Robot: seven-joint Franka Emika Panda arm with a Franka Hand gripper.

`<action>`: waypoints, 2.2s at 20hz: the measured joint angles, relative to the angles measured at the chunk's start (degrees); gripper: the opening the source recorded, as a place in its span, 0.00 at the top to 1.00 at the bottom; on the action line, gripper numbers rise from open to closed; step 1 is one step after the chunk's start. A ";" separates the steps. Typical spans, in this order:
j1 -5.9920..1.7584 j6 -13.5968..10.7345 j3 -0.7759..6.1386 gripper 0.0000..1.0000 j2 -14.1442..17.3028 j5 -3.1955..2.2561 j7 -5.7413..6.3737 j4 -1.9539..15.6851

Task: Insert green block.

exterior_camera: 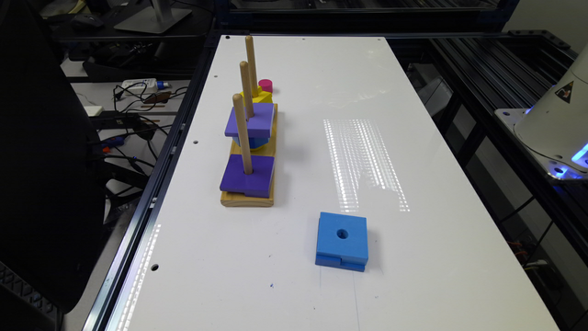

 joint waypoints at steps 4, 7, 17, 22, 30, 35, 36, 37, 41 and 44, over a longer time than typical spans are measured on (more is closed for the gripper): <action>0.00 0.00 0.00 1.00 0.00 0.00 0.00 -0.03; -0.01 0.00 0.00 1.00 0.00 0.00 0.00 -0.10; -0.03 0.00 0.00 1.00 0.00 0.00 0.00 -0.22; -0.11 0.01 0.00 1.00 0.13 0.00 -0.02 -0.23; -0.44 1.46 0.00 1.00 1.50 -0.01 -0.21 -0.25; -0.56 3.19 -0.04 1.00 2.99 -0.19 -0.27 -0.25; -0.58 3.52 -0.05 1.00 3.31 -0.24 -0.28 -0.25; -0.61 3.88 -0.06 1.00 3.62 -0.31 -0.29 -0.25; -0.80 5.44 -0.10 1.00 4.94 -0.56 -0.38 -0.25; -0.95 6.56 -0.11 1.00 5.91 -0.71 -0.44 -0.24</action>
